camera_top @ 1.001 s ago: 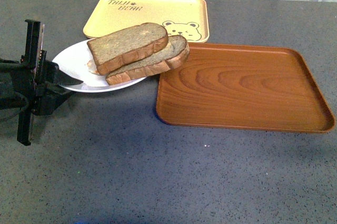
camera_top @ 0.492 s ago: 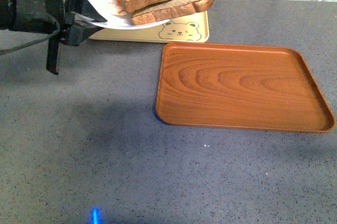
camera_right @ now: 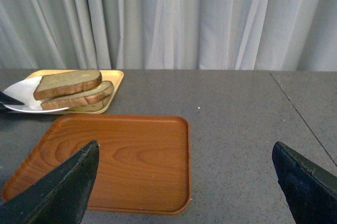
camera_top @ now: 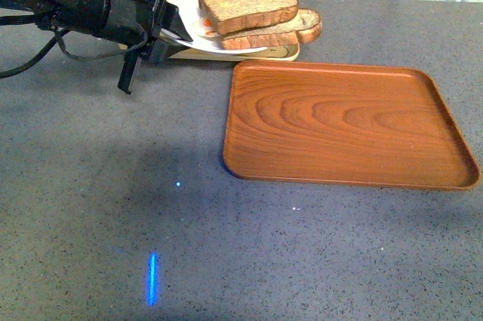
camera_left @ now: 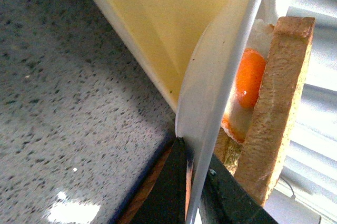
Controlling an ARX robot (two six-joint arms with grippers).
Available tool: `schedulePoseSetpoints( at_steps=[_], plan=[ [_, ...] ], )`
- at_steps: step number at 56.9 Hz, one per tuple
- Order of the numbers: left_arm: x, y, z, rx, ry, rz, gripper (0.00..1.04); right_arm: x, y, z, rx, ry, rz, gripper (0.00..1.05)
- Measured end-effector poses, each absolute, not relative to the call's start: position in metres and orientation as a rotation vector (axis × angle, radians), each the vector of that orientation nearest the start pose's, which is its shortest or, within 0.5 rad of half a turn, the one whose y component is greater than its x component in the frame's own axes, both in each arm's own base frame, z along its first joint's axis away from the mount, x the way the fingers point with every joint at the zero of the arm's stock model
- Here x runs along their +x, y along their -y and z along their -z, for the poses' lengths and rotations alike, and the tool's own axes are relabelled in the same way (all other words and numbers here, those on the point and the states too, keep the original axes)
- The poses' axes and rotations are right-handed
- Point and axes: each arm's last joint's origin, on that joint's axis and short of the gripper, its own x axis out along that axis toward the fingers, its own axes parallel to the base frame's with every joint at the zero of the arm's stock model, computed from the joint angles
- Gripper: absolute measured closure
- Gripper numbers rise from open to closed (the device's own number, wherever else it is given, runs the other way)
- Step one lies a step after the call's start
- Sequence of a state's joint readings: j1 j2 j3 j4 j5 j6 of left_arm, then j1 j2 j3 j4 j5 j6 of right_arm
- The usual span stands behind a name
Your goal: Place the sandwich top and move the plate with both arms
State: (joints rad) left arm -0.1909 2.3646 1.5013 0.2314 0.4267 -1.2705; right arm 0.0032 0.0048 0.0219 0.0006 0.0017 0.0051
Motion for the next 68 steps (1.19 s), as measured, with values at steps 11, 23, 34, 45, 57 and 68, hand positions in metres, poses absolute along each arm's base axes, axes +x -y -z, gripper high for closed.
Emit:
schedulePoseSetpoints(
  at_steps=[11,23,34,45,57,68],
  plan=[
    [0.496,0.108,-0.077,-1.241,-0.958,0.118,0.93,0.097,0.000,-0.171,0.005,0.018,-0.002,0.09],
    [0.496,0.104,-0.078,-1.248,-0.929,0.164,0.61,0.097,0.000,-0.171,0.005,0.018,-0.002,0.09],
    [0.473,0.083,-0.080,-1.277,-0.874,0.204,0.33,0.097,0.000,-0.171,0.005,0.018,-0.002,0.09],
    [0.430,0.040,-0.104,-1.291,-0.766,0.236,0.08,0.097,0.000,-0.171,0.005,0.018,-0.002,0.09],
    [0.342,0.004,-0.126,-1.193,-0.646,0.281,0.10,0.097,0.000,-0.171,0.005,0.018,-0.002,0.09],
    [0.211,-0.001,-0.147,-0.220,-0.041,-0.006,0.54,0.097,0.000,-0.171,0.005,0.018,-0.003,0.09]
  ],
)
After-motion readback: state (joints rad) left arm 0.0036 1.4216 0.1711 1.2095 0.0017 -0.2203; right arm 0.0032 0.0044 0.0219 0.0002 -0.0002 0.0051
